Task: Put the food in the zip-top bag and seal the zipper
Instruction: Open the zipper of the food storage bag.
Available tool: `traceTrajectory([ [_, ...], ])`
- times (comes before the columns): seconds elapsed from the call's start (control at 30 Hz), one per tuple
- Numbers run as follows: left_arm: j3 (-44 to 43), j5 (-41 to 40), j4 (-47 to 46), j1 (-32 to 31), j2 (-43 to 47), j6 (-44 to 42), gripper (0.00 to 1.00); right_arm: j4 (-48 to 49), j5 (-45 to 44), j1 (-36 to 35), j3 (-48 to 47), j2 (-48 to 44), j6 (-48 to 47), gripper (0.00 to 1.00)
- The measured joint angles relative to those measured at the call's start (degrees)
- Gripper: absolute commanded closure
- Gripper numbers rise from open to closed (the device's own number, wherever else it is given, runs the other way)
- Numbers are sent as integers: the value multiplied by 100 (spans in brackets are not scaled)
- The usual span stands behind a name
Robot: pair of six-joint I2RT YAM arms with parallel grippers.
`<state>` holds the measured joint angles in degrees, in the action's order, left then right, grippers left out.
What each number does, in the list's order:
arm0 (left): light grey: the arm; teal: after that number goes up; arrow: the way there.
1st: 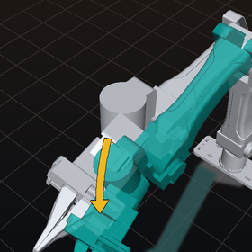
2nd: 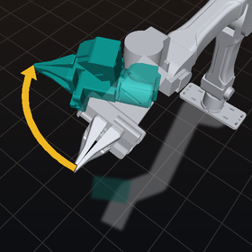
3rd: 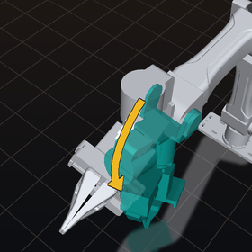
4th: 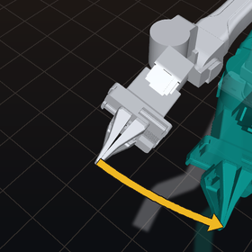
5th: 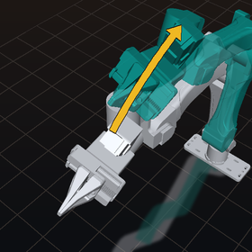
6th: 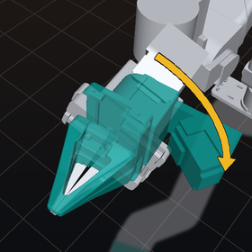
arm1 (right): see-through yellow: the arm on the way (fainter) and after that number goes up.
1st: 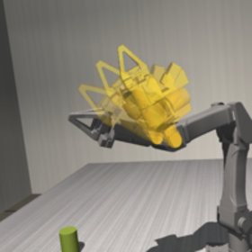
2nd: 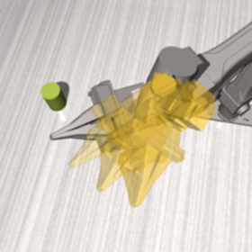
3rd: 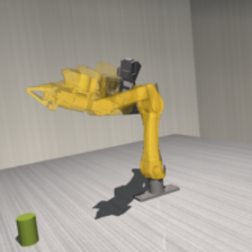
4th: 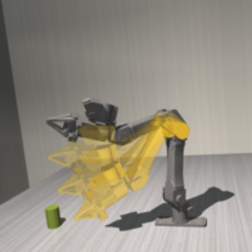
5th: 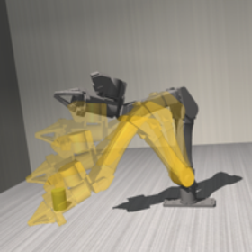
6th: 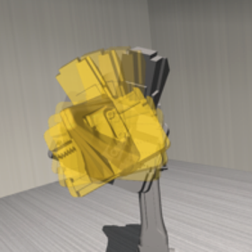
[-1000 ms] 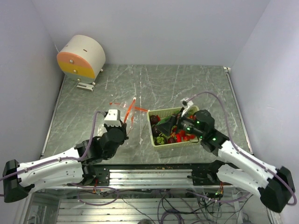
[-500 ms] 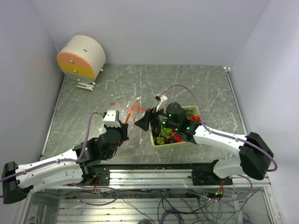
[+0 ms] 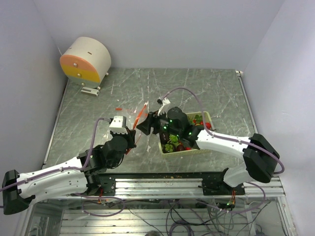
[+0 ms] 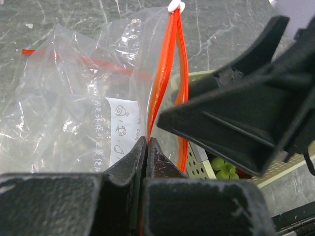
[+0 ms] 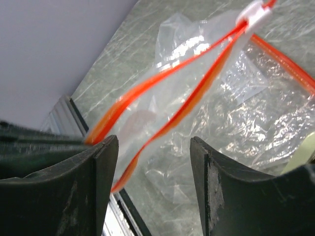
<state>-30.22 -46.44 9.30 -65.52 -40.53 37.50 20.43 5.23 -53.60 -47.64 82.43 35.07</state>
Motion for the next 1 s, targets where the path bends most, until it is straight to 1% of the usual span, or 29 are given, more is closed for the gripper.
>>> traceTrajectory([
  [0.07, 0, 24, -35, 0, -63, -17, 93, -68, -105, -15, -208, 188, 2, 46],
  [0.1, 0, 33, -52, 0, -103, -24, 93, -118, -155, -22, -332, 302, -2, 49],
  [0.13, 0, 39, -74, 2, -140, -42, 93, -173, -208, -26, -450, 420, -9, 54],
  [0.23, 0, 70, -116, 0, -212, -74, 93, -304, -356, -37, -656, 669, -26, 74],
  [0.27, -2, 70, -116, 2, -219, -83, 93, -378, -424, -48, -693, 715, -26, 79],
  [0.3, -4, 66, -107, 2, -216, -85, 93, -461, -518, -57, -710, 741, -26, 81],
  [0.37, -24, 0, -50, 0, -177, -79, 93, -647, -756, -81, -708, 737, -17, 91],
  [0.43, -61, -127, 61, 0, -109, -57, 93, -807, -992, -96, -697, 691, -35, 97],
  [0.47, -114, -249, 170, 0, -52, -35, 93, -881, -1123, -103, -667, 640, -39, 100],
  [0.53, -247, -525, 433, 0, 57, 90, 93, -1056, -1405, -116, -590, 494, -57, 100],
  [0.63, -590, -1115, 1086, 0, 116, 544, 92, -1305, -1843, -157, -472, 278, -61, 100],
  [0.7, -817, -1453, 1484, 2, 61, 852, 84, -1436, -2068, -184, -422, 190, -61, 100],
  [0.8, -1049, -1770, 1825, 2, -140, 1113, 65, -1552, -2380, -323, -422, 181, -76, 100],
  [0.93, -1119, -1794, 1742, 2, -496, 951, 47, -1781, -2811, -726, -485, 181, -173, 100],
  [1.0, -1119, -1705, 1526, 2, -673, 719, 42, -1801, -2909, -887, -535, 177, -221, 100],
])
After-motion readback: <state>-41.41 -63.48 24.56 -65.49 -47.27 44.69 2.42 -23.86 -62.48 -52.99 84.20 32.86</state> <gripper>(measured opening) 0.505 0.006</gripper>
